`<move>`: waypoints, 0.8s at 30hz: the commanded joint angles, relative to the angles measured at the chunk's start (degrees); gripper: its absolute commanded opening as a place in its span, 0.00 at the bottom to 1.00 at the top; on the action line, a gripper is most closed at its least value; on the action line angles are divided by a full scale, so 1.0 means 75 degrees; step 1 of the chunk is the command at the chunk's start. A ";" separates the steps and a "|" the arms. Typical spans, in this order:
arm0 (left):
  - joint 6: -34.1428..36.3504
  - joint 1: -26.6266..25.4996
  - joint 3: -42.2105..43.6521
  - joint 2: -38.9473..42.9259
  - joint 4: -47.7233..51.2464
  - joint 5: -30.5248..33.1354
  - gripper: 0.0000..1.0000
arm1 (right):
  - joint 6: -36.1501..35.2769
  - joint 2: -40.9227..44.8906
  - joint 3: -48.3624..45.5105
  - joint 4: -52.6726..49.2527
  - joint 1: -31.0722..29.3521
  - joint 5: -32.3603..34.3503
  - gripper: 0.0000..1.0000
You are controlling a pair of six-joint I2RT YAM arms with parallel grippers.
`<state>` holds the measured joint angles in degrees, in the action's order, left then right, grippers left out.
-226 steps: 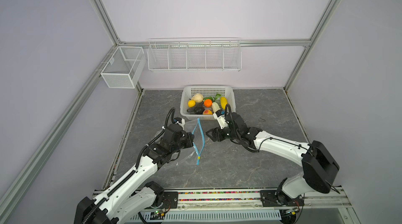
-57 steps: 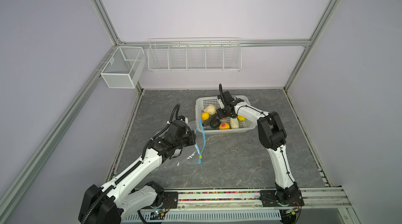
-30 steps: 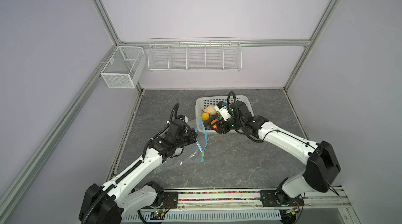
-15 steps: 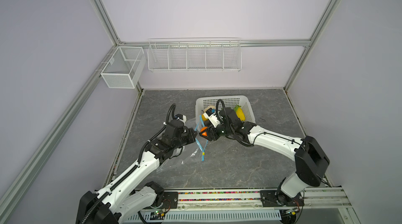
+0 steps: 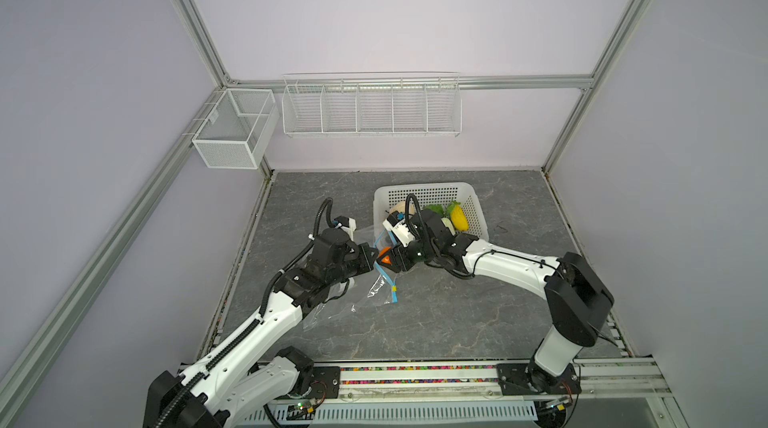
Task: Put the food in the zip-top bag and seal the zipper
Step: 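Lower the tangerine into the bag and open the right gripper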
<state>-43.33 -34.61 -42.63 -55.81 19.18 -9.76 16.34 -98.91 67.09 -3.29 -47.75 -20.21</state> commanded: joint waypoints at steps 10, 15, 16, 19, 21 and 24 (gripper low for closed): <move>0.0002 0.0033 0.0119 0.0270 -0.0203 -0.0065 0.00 | -0.0289 -0.0024 0.0400 -0.0534 -0.0144 0.0373 0.77; 0.0018 0.0033 0.0208 0.0292 -0.0177 -0.0009 0.00 | -0.0307 0.0048 0.0398 -0.0623 -0.0139 0.0451 0.77; 0.0023 0.0033 0.0249 0.0296 -0.0173 0.0000 0.00 | -0.0309 0.0113 0.0372 -0.0660 -0.0138 0.0509 0.76; -0.0005 0.0033 0.0356 0.0337 -0.0195 0.0036 0.00 | -0.0340 0.0413 0.0213 -0.0704 -0.0137 0.0684 0.76; -0.0027 0.0033 0.0376 0.0343 -0.0190 0.0037 0.00 | -0.0342 0.0594 0.0132 -0.0752 -0.0124 0.0758 0.75; -0.0021 0.0033 0.0335 0.0339 -0.0121 0.0035 0.00 | -0.0358 0.0843 0.0077 -0.0863 -0.0074 0.0805 0.75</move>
<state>-43.29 -34.61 -40.25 -54.02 18.41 -10.31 14.85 -96.16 68.53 -8.69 -48.47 -15.31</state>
